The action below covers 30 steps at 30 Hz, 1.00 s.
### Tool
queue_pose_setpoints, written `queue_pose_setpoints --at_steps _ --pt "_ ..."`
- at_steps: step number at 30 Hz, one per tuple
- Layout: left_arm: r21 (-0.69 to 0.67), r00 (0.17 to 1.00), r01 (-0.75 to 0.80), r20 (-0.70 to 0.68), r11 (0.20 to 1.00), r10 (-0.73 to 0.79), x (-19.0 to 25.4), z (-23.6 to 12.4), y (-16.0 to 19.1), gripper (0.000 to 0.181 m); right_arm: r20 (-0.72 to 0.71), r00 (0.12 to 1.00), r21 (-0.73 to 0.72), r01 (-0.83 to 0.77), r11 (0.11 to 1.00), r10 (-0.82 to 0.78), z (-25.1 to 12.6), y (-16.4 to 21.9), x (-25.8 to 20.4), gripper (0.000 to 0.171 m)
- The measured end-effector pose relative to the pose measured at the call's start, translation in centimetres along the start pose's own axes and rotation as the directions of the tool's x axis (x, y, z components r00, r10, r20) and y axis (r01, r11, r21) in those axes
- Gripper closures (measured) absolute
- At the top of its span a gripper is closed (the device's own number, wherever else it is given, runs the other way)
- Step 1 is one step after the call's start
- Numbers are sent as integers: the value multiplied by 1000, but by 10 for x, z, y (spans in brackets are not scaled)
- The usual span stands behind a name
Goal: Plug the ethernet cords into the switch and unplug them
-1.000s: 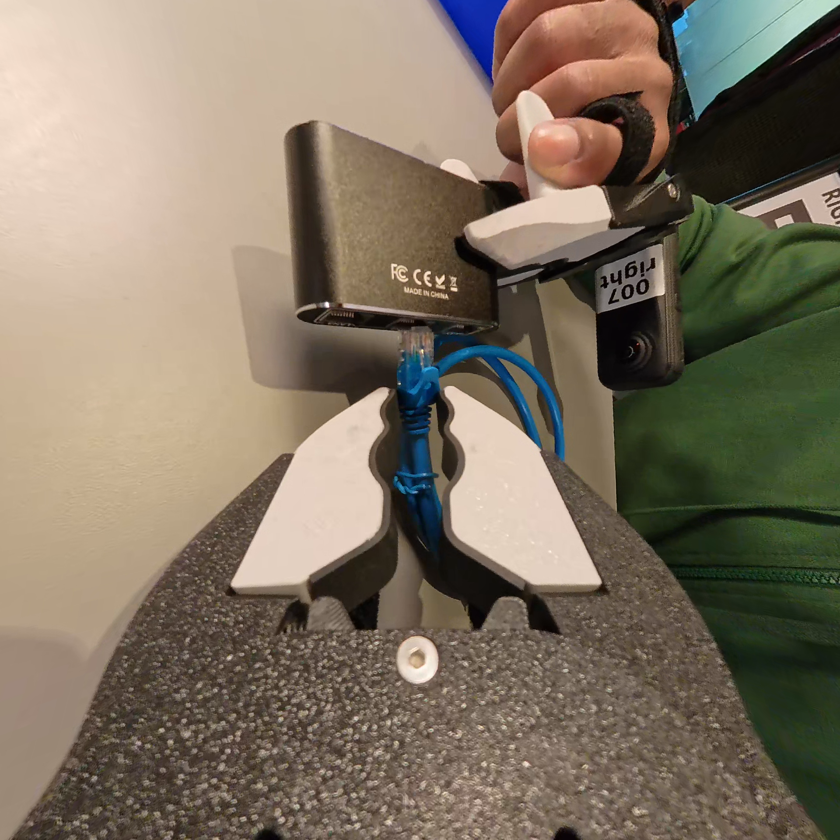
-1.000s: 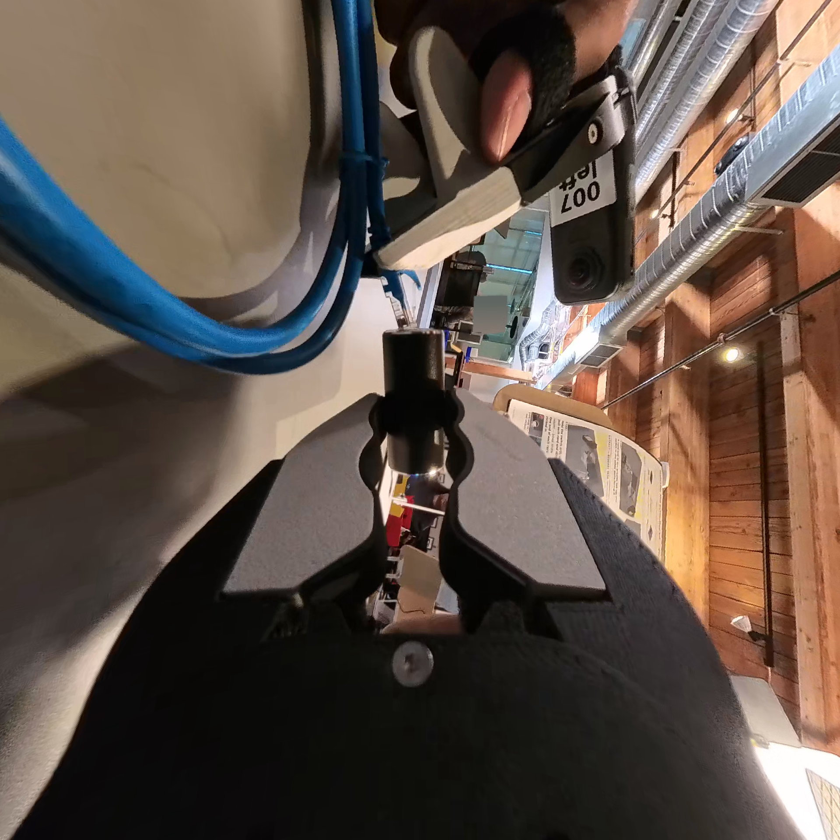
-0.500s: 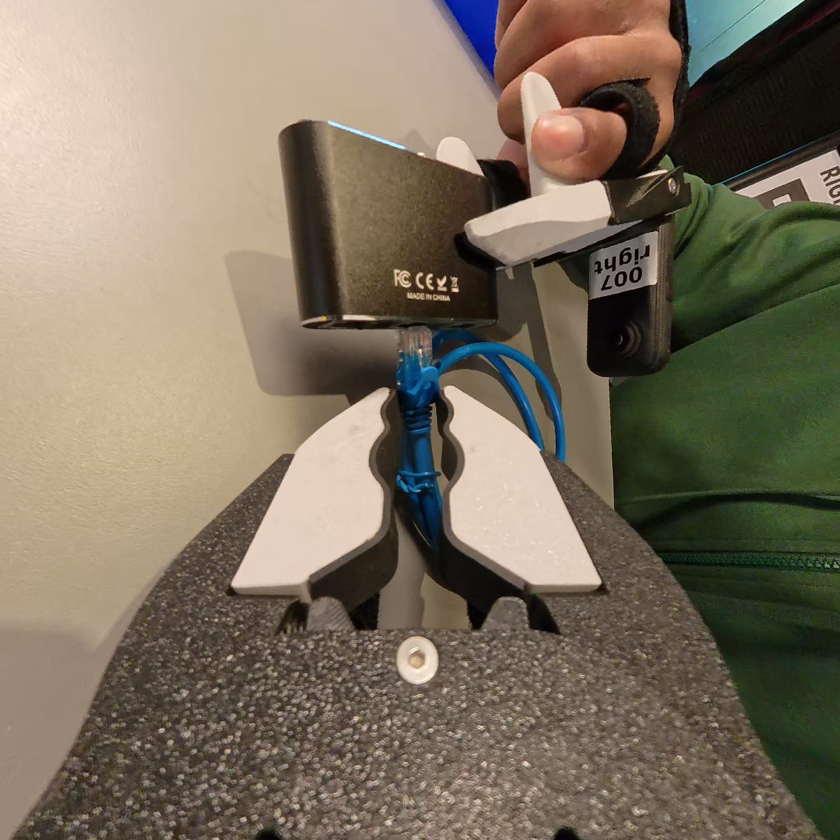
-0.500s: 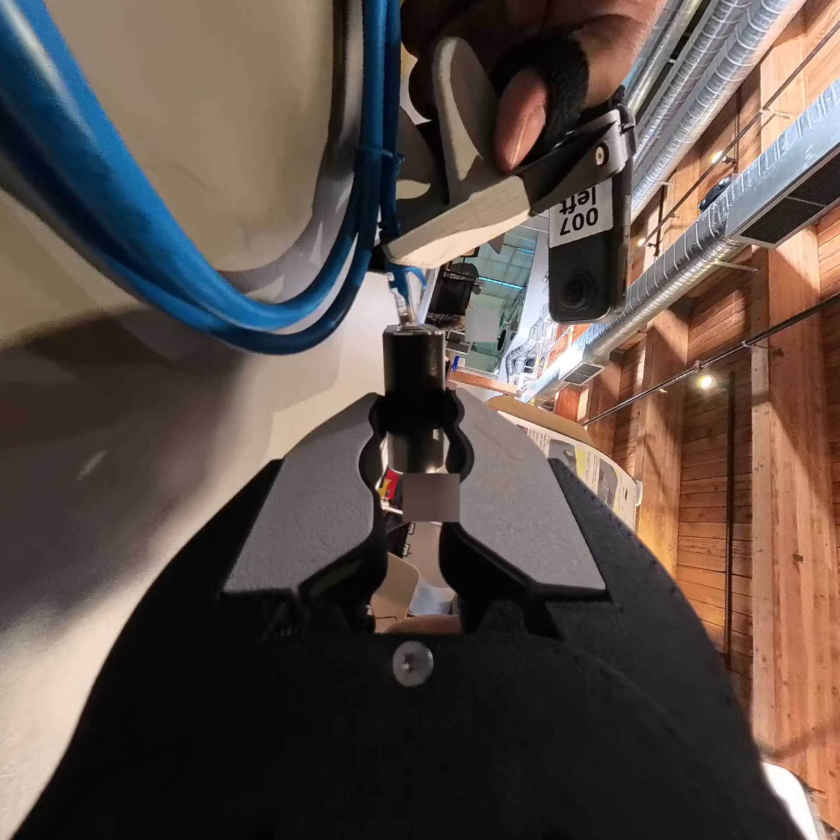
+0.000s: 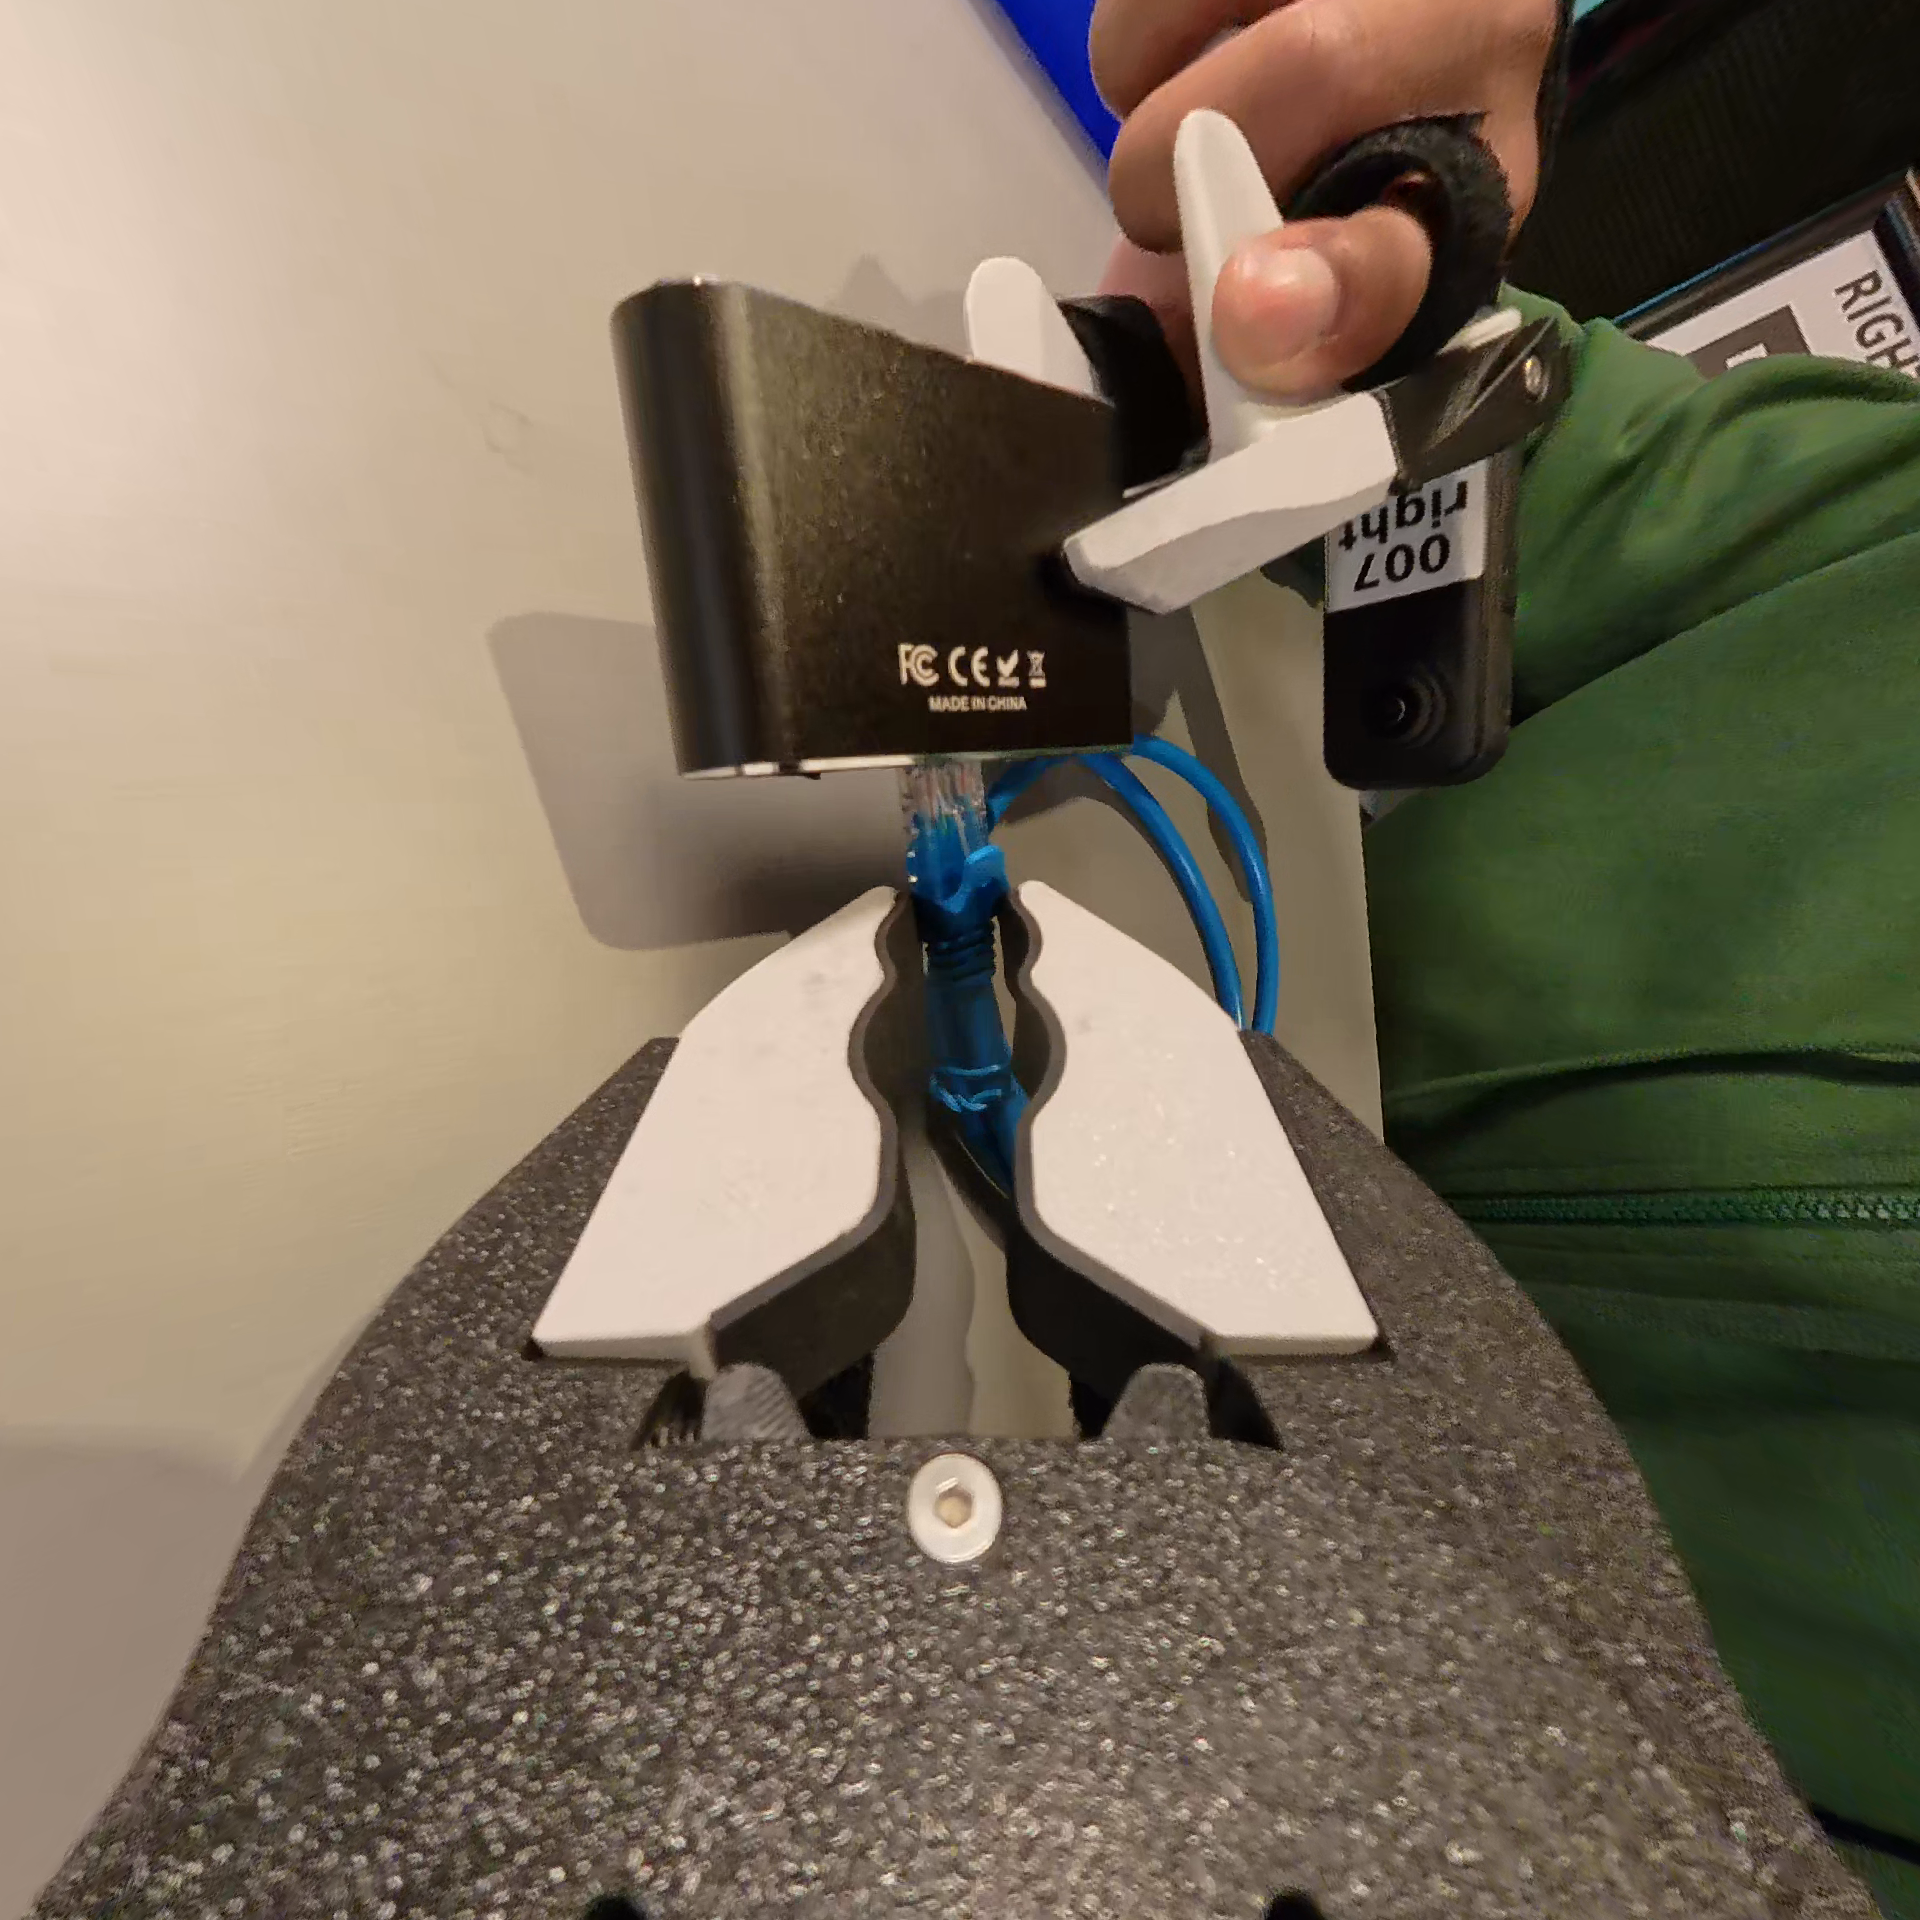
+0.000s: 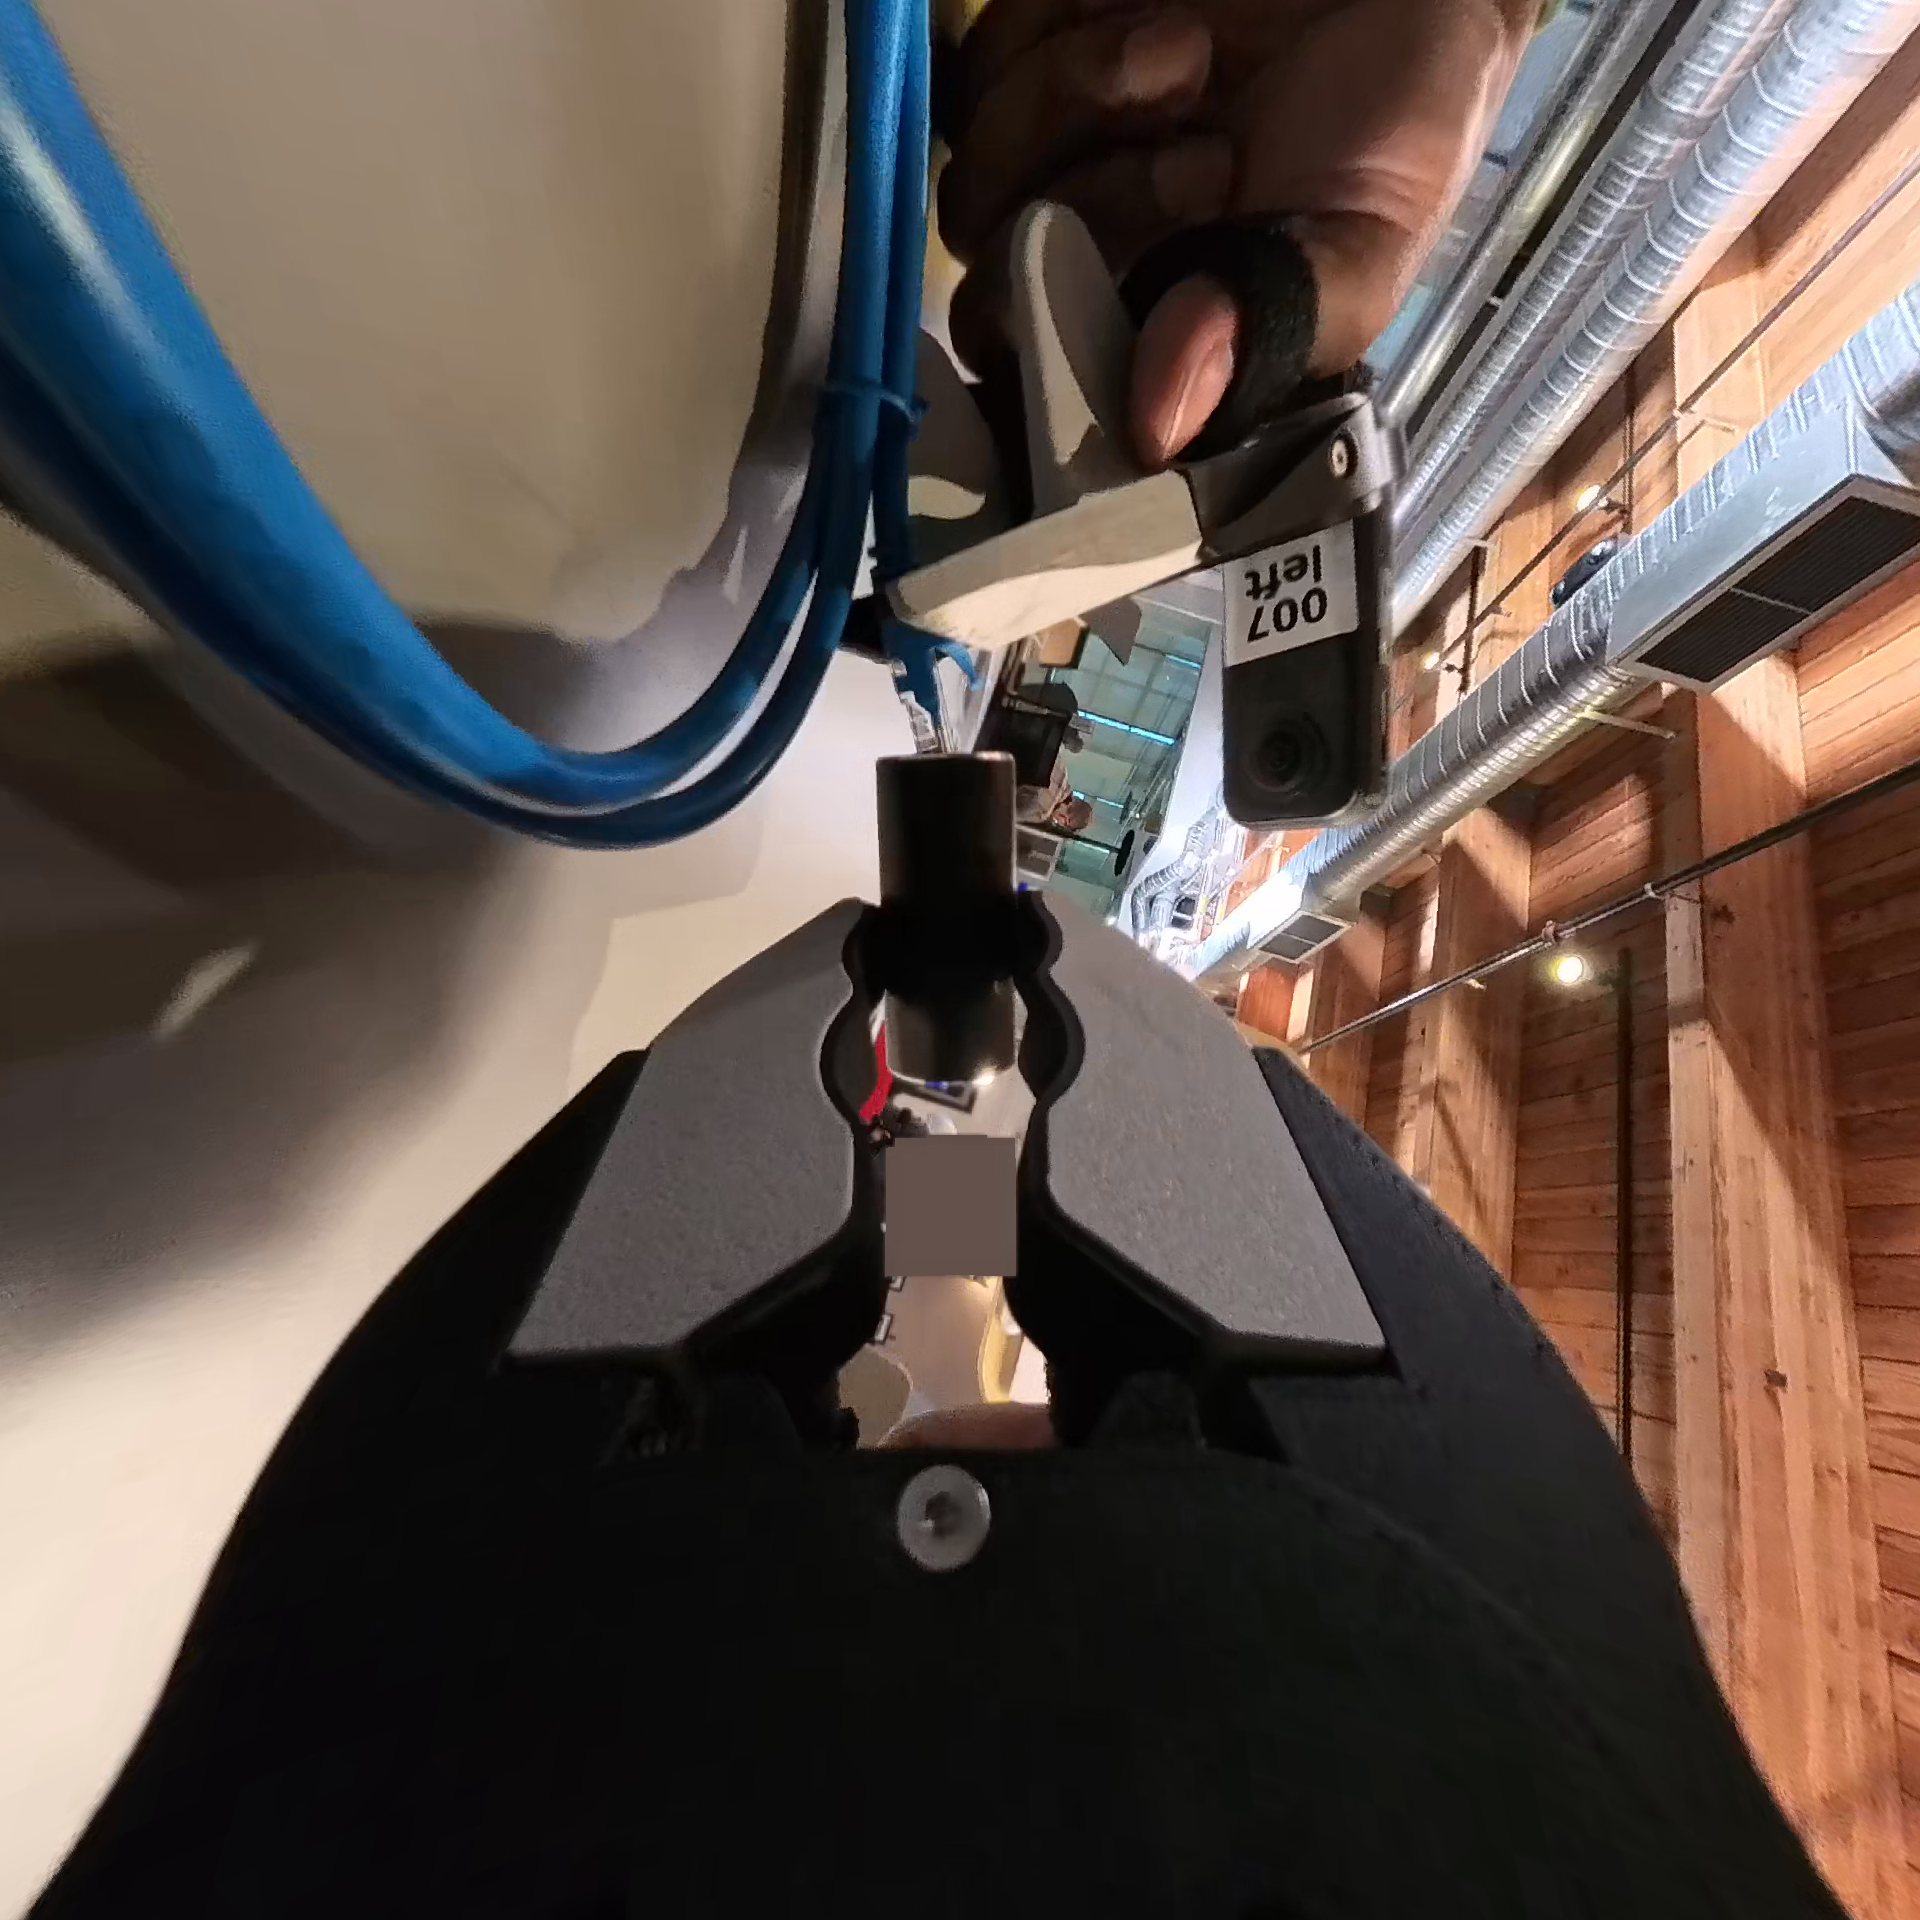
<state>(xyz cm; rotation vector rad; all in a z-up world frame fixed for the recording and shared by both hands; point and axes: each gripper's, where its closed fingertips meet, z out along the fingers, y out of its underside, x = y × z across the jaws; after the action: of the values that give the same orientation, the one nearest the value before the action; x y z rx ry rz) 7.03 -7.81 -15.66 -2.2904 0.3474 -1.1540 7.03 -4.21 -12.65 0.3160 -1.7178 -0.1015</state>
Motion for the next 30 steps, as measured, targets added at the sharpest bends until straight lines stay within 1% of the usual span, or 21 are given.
queue_pose_setpoints --at_steps 7,15,22,27,30 --pt "-109 996 -69 -66 992 61 16 6 18 166 39 999 92 34 995 -38 -10 -19 2 147" --pt "-155 994 -97 -55 983 89 19 11 22 166 108 976 142 174 974 -190 -18 -29 4 147" --pt "-231 983 -180 -86 956 165 29 20 31 166 192 969 217 110 970 -153 -29 -37 4 148" --pt "-243 976 -216 -88 946 200 30 21 31 166 241 960 233 83 969 -140 -36 -43 4 146" --pt "-261 962 -273 -71 926 264 29 20 32 166 263 958 254 47 966 -116 -38 -48 4 146"
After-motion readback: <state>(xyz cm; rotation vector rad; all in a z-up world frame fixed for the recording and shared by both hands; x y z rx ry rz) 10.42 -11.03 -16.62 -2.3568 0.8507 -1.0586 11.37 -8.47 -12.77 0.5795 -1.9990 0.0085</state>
